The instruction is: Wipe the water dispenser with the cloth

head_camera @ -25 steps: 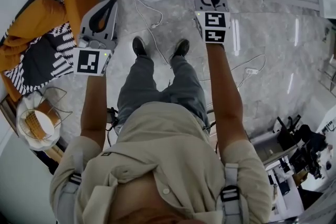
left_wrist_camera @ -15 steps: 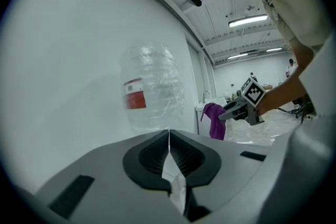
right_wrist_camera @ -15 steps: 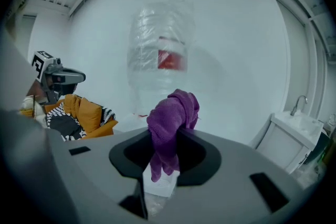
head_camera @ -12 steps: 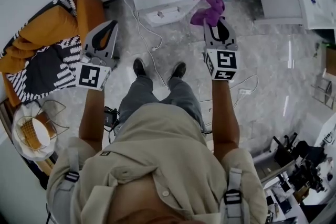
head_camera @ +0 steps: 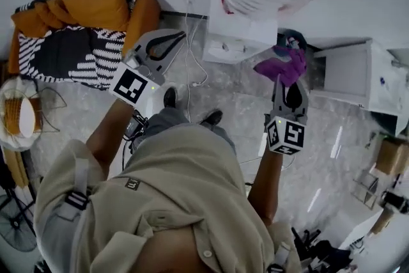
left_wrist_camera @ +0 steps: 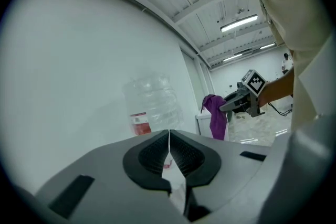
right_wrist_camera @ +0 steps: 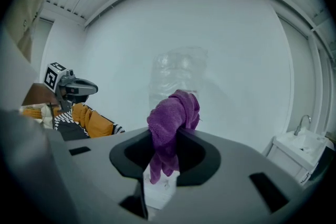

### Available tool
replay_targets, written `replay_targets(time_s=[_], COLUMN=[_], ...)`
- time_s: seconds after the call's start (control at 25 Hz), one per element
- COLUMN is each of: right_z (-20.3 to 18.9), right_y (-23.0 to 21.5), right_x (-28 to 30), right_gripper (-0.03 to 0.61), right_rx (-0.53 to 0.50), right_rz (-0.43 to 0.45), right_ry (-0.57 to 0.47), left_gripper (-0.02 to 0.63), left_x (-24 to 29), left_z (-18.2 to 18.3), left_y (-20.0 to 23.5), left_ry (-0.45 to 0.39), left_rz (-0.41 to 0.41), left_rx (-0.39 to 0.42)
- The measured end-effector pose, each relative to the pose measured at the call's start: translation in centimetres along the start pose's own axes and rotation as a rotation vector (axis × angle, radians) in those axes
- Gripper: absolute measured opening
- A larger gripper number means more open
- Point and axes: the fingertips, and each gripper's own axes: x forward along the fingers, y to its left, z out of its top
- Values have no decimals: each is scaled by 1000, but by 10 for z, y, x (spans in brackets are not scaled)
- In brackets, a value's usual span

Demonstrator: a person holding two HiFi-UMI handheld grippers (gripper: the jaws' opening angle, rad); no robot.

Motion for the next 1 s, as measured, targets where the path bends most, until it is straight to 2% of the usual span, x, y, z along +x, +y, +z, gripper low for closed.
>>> replay_targets(time_s=[0.16, 0.32, 0.56, 0.64, 0.76, 1.0], right_z=[14, 11, 13, 19, 27, 31], right_y=[32, 57, 79, 84, 90, 94], right_x=[-24, -33, -31, -30, -28, -23], right_gripper=[111, 117, 123, 123, 124, 126], right_rx=[-20, 0, -3, -22, -41, -29], right_rz=[49, 121, 185, 201, 209, 205], right_ry=[-15, 11, 34, 35, 36, 62], left_gripper=[21, 21, 21, 21, 21, 21], left_x=[-46, -93, -132, -136, -137, -124], left_z=[12, -13, -39, -42, -46, -51], left_y=[22, 49, 68, 70, 73, 82], left_ry=[-84, -46, -28, -32, -45, -66], left_rz=[50, 147, 258, 274, 276, 249], left_rx=[6, 62, -8, -42, -24, -46])
